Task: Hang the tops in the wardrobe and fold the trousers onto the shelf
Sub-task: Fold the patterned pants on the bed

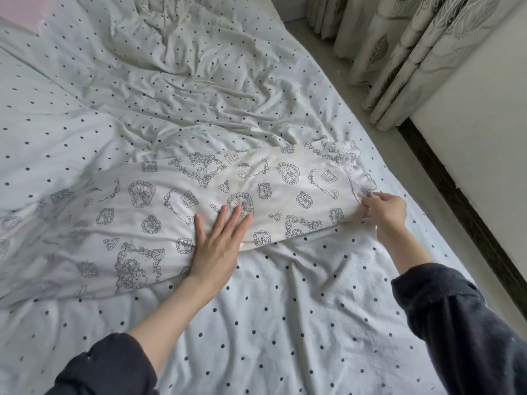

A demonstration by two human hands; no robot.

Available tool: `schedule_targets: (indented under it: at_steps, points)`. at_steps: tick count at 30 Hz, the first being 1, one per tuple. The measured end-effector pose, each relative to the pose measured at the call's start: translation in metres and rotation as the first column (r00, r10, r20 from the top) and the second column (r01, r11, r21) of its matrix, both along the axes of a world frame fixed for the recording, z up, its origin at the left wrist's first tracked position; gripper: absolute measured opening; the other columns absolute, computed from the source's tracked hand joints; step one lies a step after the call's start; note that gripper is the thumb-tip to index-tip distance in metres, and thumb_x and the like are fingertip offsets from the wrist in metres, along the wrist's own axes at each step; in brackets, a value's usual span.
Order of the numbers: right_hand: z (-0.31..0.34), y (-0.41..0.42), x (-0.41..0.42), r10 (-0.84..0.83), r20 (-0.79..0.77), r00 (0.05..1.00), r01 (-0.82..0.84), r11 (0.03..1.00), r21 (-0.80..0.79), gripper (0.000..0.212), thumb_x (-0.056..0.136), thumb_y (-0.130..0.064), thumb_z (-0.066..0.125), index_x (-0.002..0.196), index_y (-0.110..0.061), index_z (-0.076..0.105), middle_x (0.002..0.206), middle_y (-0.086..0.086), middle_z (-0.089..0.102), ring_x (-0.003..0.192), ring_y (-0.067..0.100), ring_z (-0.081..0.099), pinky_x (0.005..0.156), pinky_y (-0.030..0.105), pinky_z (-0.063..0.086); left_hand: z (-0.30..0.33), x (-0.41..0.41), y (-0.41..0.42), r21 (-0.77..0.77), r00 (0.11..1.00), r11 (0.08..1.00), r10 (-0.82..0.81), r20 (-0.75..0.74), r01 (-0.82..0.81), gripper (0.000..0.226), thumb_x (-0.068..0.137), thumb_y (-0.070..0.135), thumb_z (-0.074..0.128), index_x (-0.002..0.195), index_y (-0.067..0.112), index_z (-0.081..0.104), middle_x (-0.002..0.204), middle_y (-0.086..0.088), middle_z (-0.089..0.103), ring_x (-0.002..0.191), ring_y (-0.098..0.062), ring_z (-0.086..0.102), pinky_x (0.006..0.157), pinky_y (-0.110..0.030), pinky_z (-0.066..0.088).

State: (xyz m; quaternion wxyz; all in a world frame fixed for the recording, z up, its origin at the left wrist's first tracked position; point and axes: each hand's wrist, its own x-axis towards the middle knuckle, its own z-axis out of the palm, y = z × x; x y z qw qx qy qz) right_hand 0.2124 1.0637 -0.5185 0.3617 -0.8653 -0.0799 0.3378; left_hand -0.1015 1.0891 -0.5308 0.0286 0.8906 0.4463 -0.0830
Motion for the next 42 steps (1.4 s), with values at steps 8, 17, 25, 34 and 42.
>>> schedule_targets:
  at_steps: [8,17,25,34,42]
  points:
    - [0.03,-0.04,0.007,-0.07,0.247,0.966,0.133,0.959,-0.248,0.026,0.085,-0.004,0.05,0.103,-0.014,0.066,0.098,0.013,0.06,0.095,0.032,0.058,0.086,0.038,0.046,0.037,0.017,-0.057,-0.116,0.997,0.991,-0.062,0.046,0.067,0.076,0.067,-0.001,0.027,0.14,0.014,0.039,0.144,-0.006,0.045,0.132,-0.034,0.041,0.092,-0.074,0.029]
    - [0.023,-0.082,-0.033,0.357,0.36,0.862,-0.129,0.841,-0.525,0.048,0.095,-0.023,0.042,0.141,-0.009,0.032,0.144,0.018,0.035,0.134,0.034,0.03,0.11,0.051,0.02,0.025,0.006,-0.077,-0.229,0.992,0.966,-0.126,-0.003,0.122,0.074,0.093,0.044,0.046,0.151,0.029,0.002,0.157,-0.004,-0.012,0.14,-0.027,-0.025,0.106,-0.061,-0.021]
    - [0.018,-0.05,-0.186,0.735,0.388,0.556,-0.581,0.678,-0.451,0.055,0.1,-0.043,0.024,0.149,-0.019,0.017,0.159,0.008,0.007,0.146,0.024,0.003,0.114,0.053,0.0,0.035,-0.146,-0.057,-0.149,0.983,0.972,0.18,-0.03,-0.183,0.055,0.098,0.049,0.013,0.147,0.026,0.025,0.154,-0.011,0.025,0.145,-0.023,0.004,0.112,-0.049,-0.004]
    - [0.035,-0.008,-0.41,0.807,0.586,0.068,-0.889,0.316,-0.332,0.059,0.092,-0.044,0.021,0.138,-0.016,0.047,0.148,0.013,0.038,0.138,0.031,0.033,0.109,0.061,0.016,0.039,-0.294,-0.05,-0.353,0.816,0.757,0.577,-0.033,-0.549,0.054,0.1,0.045,0.011,0.15,0.031,-0.005,0.156,0.008,-0.02,0.143,-0.014,-0.021,0.114,-0.056,-0.009]
    - [0.019,0.031,-0.522,0.803,0.538,-0.257,-0.872,0.046,-0.486,0.066,0.089,-0.052,0.012,0.143,-0.024,0.039,0.154,0.007,0.027,0.141,0.025,0.008,0.109,0.059,-0.006,0.031,-0.413,-0.017,-0.26,0.466,0.607,0.767,0.442,-0.751,0.043,0.099,0.014,0.041,0.14,0.002,0.038,0.15,-0.016,0.03,0.141,-0.028,0.026,0.111,-0.046,0.028]
